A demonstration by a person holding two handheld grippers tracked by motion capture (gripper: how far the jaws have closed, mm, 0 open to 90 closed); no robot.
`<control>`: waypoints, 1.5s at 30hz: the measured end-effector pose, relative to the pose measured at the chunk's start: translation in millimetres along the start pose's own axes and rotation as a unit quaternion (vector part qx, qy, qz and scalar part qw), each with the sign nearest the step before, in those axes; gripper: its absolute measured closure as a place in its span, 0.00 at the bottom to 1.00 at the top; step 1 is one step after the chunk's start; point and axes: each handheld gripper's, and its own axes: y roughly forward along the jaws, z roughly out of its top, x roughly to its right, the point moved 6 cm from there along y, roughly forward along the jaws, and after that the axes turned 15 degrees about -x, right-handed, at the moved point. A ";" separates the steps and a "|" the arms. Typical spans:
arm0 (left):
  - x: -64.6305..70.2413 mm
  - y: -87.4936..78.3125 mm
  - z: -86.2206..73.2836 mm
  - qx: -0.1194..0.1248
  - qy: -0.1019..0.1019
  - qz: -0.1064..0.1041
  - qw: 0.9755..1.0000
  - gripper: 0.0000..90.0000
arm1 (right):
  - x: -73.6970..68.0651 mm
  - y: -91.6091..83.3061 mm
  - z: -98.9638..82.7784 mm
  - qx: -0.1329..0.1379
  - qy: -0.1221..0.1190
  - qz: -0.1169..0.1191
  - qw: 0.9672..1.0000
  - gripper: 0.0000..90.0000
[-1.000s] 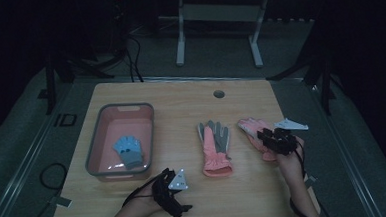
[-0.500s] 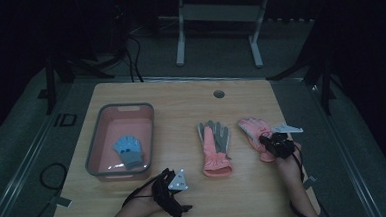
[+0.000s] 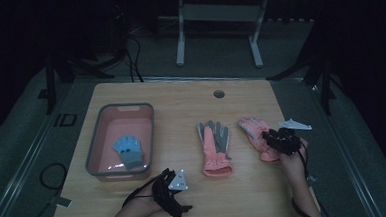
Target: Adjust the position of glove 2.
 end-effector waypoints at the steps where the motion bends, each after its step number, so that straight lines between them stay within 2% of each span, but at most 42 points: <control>1: 0.1 -0.1 -0.1 0.000 0.000 0.000 1.000 0.04 | 0.7 2.7 -1.3 -0.005 -0.003 0.006 1.000 0.69; 4: -0.2 -0.2 -0.3 0.000 -0.001 0.000 1.000 0.04 | 3.7 13.6 -7.9 -0.028 -0.012 -0.005 1.000 0.68; 8: -0.2 -0.1 -0.3 0.000 0.000 0.001 1.000 0.04 | 5.5 20.2 -11.9 -0.031 -0.010 0.008 0.999 0.76; 12: 0.7 -0.3 -0.1 0.000 0.000 0.000 1.000 0.04 | 4.8 22.4 -14.0 -0.035 -0.020 0.003 0.999 0.89; 14: 0.4 -0.8 -0.1 0.001 0.000 0.001 1.000 0.04 | 4.8 22.5 -14.8 -0.033 -0.015 0.002 0.999 0.94; 18: -0.1 -0.1 -0.5 -0.001 -0.001 0.001 1.000 0.04 | 1.7 19.1 -14.6 -0.020 0.003 -0.005 1.000 0.99; 19: -0.2 -0.1 -0.5 -0.001 0.000 0.001 1.000 0.04 | 0.5 16.2 -13.5 -0.017 0.006 -0.006 1.000 1.00; 20: -0.2 -0.2 -0.2 0.000 -0.001 0.001 1.000 0.04 | -0.3 8.1 -9.9 -0.007 0.020 -0.016 1.000 1.00; 21: -0.4 -0.5 0.2 0.002 -0.002 0.001 1.000 0.04 | -0.3 8.1 -9.9 -0.007 0.020 -0.016 1.000 1.00; 22: -0.5 -0.8 0.3 0.002 -0.002 0.001 1.000 0.04 | -3.0 -2.8 -5.5 0.002 0.028 -0.033 0.999 1.00; 24: -0.5 -0.9 0.2 0.002 -0.001 0.001 1.000 0.04 | -4.7 -9.6 -2.9 0.007 0.036 -0.041 0.999 1.00; 26: -0.6 -1.1 -0.2 0.001 0.000 0.003 1.000 0.04 | -9.0 -23.3 1.8 0.018 0.055 -0.039 0.998 1.00; 28: -0.5 -1.5 0.0 0.002 -0.001 0.002 1.000 0.04 | -14.4 -35.2 4.8 0.019 0.063 -0.048 0.997 1.00; 29: -0.5 -1.7 -0.1 0.002 0.000 0.003 1.000 0.04 | -20.1 -44.5 5.5 0.021 0.076 -0.048 0.996 1.00; 31: -0.1 -1.9 -0.2 0.002 0.001 0.004 1.000 0.04 | -23.0 -47.7 5.2 0.022 0.080 -0.044 0.996 1.00; 32: 0.0 -2.1 -0.2 0.002 0.000 0.004 1.000 0.04 | -29.5 -51.8 2.8 0.023 0.088 -0.036 0.995 1.00; 37: 0.6 -3.3 0.0 0.004 -0.001 0.004 1.000 0.04 | -40.0 -49.2 -7.8 0.014 0.086 -0.038 0.995 1.00; 45: 1.5 -2.3 0.4 0.000 0.005 0.005 1.000 0.04 | -54.5 -22.3 -25.8 -0.018 0.090 -0.045 0.995 1.00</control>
